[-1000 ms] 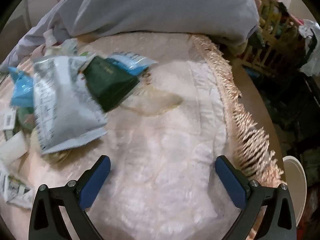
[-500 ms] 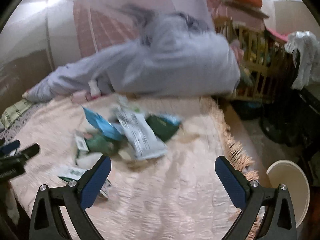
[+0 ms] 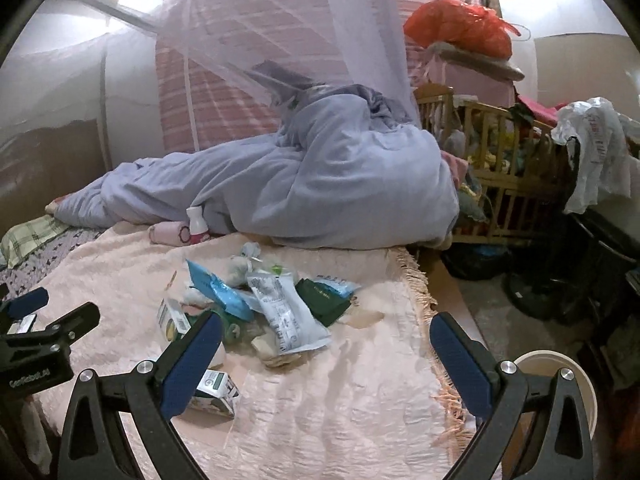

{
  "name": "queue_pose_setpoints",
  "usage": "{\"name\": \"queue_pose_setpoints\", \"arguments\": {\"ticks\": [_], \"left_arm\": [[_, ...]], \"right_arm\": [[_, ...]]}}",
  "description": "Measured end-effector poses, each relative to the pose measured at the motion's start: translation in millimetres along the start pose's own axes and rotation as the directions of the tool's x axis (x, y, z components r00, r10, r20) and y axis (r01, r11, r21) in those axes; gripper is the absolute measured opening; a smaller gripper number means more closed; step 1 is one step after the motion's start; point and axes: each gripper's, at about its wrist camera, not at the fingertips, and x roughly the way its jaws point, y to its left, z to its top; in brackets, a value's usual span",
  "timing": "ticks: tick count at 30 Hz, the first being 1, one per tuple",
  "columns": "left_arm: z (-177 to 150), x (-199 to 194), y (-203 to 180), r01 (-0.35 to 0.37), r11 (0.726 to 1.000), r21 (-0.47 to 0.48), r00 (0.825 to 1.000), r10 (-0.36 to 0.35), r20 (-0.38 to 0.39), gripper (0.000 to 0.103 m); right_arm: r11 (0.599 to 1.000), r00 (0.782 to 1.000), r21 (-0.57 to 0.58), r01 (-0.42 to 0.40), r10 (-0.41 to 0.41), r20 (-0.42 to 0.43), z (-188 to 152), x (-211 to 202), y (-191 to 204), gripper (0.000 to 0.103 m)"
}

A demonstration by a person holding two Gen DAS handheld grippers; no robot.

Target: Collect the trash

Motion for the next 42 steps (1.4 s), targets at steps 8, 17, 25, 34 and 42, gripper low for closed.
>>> {"name": "queue_pose_setpoints", "arguments": {"ticks": [8,17,25,34,42], "left_arm": [[-2,2,5,0.005,1.000,-0.020,1.000,-0.005,-0.010,0.102],[-2,2,5,0.008,1.000,-0.019,1.000,-0.008,-0.007,0.102],[-2,1,7,0.009,1.000,-0.022,1.000,-0.009,-0.005,0.102],[-5,3,11,0.009,0.999,-0.036,1.000,-0.010,-0.012,0.102],[-4,8,17,0.009,0.998,-0.062,1.000,-0.011,-0.021,0.102]], "right_arm": [[1.000,1.000,0.009,0.008,-0.008,-0.009,1,-2,-4,0.103],[1.000,1.000,0.004,0.011,-0.011,-0.008,3,-3,-3,0.103],[1.000,1.000,0.002,0.013,-0.013,-0.009,3,-3,-2,0.103],[1.000,1.000,0.001,0.015,-0.015,-0.022,3,0,1,0.103],[1.000,1.000,0.002,0.013,-0.013,-0.025,4,1,1,0.103]]}}
